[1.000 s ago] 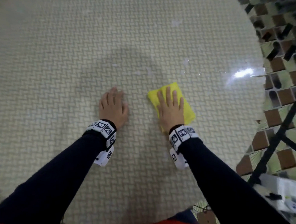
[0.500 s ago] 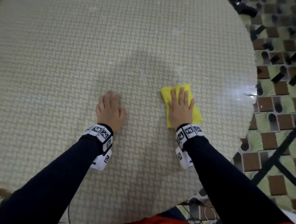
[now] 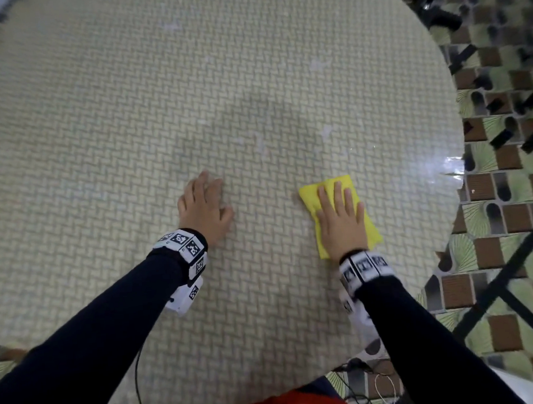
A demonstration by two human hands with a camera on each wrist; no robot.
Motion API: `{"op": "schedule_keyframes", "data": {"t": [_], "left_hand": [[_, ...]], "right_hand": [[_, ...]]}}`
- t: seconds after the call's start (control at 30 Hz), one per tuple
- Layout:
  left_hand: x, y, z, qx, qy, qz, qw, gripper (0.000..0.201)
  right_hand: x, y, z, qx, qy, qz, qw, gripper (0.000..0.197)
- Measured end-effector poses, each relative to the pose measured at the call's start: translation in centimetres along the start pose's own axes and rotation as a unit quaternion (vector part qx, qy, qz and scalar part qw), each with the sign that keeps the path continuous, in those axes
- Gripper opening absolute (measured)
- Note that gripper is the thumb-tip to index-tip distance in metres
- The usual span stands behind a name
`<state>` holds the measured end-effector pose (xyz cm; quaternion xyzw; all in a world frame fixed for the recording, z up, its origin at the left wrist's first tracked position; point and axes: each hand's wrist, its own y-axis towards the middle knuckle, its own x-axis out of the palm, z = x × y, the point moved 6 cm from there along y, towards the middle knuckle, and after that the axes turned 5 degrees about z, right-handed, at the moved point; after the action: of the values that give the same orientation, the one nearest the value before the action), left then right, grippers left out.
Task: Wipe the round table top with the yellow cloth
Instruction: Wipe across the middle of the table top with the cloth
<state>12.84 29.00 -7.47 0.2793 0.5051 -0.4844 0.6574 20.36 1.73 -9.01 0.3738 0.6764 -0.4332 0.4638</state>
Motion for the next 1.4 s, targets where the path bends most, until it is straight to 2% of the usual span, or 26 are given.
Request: {"op": "schedule_keyframes", "data": {"t": [0.07, 0.17, 0.27, 0.37, 0.43, 0.5, 0.6, 0.63, 0.7, 0.77, 0.87, 0.93, 1.0, 1.07, 1.17, 1.23, 1.3, 1.4], "left_hand": [[-0.1, 0.3, 0.2, 0.023, 0.016, 0.001, 1.0, 0.061], [-0.3, 0.5, 0.1, 0.035, 0.024, 0.011, 0.999, 0.062], [-0.1, 0.4, -0.2, 0.033, 0.021, 0.013, 0.999, 0.063], [0.0, 0.3, -0.2, 0.041, 0.015, 0.011, 0.999, 0.061], [0.1, 0.3, -0.1, 0.049, 0.018, 0.009, 0.999, 0.058], [0.1, 0.3, 0.0, 0.05, 0.012, 0.005, 0.999, 0.057], [0.2, 0.4, 0.2, 0.053, 0.007, -0.007, 0.999, 0.057], [0.3, 0.5, 0.5, 0.058, 0.007, -0.008, 0.998, 0.056], [0.4, 0.5, 1.2, 0.069, 0.003, -0.001, 0.998, 0.053], [0.5, 0.5, 2.0, 0.072, -0.005, 0.005, 0.997, 0.05], [1.0, 0.5, 3.3, 0.074, -0.012, 0.002, 0.997, 0.049], [1.4, 0.2, 4.6, 0.083, -0.015, -0.001, 0.996, 0.051], [2.0, -0.1, 6.0, 0.089, -0.022, -0.007, 0.996, 0.054], [2.7, -0.2, 7.4, 0.09, -0.021, -0.019, 0.996, 0.054], [3.3, -0.2, 8.8, 0.08, -0.002, -0.025, 0.996, 0.063], [3.5, -0.4, 9.5, 0.065, 0.001, -0.014, 0.998, 0.062], [3.3, -0.6, 10.3, 0.048, 0.007, 0.016, 0.999, 0.054], [3.1, -0.7, 11.5, 0.016, 0.023, 0.048, 0.998, 0.046]], "right_hand": [[-0.1, 2.3, -1.9, 0.028, 0.017, 0.012, 0.999, 0.051], [1.0, 1.7, -6.1, -0.042, 0.024, -0.01, 0.999, 0.051], [2.5, -4.2, -7.6, -0.153, 0.004, -0.017, 0.988, 0.054], [3.3, -9.7, -3.4, -0.175, -0.021, -0.03, 0.984, 0.05], [2.0, -10.1, 0.6, -0.119, -0.021, -0.016, 0.993, 0.05], [0.9, -8.3, 4.2, -0.016, -0.019, 0.0, 1.0, 0.055], [-0.8, -3.4, 6.7, 0.153, 0.033, 0.057, 0.986, 0.055], [-1.2, -1.7, 6.3, 0.177, 0.048, 0.069, 0.981, 0.053], [-1.1, 0.6, 4.0, 0.153, 0.061, 0.064, 0.984, 0.052], [-0.1, 0.3, 0.6, 0.07, 0.07, 0.044, 0.994, 0.055], [1.7, -4.7, -2.2, -0.08, 0.062, 0.025, 0.994, 0.057], [2.2, -7.8, -0.7, -0.122, 0.042, -0.002, 0.992, 0.053], [1.5, -8.8, 2.6, -0.101, 0.023, -0.001, 0.995, 0.053], [0.2, -7.8, 6.9, -0.024, 0.032, 0.018, 0.999, 0.056], [-2.3, -3.4, 12.8, 0.104, 0.045, 0.054, 0.992, 0.054], [-3.8, 0.6, 14.3, 0.158, 0.067, 0.053, 0.984, 0.052], [-4.4, 3.4, 12.8, 0.134, 0.069, 0.033, 0.988, 0.052], [-2.3, 2.7, 7.1, -0.036, 0.062, -0.017, 0.997, 0.051]]}}
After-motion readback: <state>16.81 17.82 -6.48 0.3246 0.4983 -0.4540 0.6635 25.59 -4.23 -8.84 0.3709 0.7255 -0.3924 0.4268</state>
